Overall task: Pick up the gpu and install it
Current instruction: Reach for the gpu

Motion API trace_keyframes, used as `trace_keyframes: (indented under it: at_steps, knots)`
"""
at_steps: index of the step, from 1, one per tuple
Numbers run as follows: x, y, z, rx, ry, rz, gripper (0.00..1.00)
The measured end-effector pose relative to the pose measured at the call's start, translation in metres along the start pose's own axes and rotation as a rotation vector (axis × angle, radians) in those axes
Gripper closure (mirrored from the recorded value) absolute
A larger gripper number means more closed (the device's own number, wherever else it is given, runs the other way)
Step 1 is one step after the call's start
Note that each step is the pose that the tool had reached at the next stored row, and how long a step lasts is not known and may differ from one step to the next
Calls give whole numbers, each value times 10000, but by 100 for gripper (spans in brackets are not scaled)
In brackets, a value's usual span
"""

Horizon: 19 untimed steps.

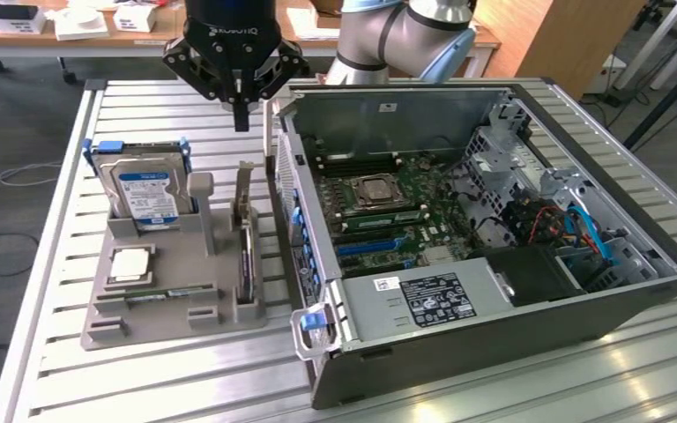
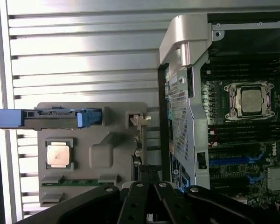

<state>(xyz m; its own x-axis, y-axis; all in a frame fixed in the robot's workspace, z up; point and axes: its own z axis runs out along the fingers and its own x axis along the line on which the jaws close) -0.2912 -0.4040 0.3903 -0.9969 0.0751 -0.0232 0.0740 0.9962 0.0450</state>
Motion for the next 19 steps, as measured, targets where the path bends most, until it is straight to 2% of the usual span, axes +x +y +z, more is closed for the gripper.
trace_keyframes:
  at_steps: [19]
  knots:
    - [-14,-208,-8,-1,-1,1,89]
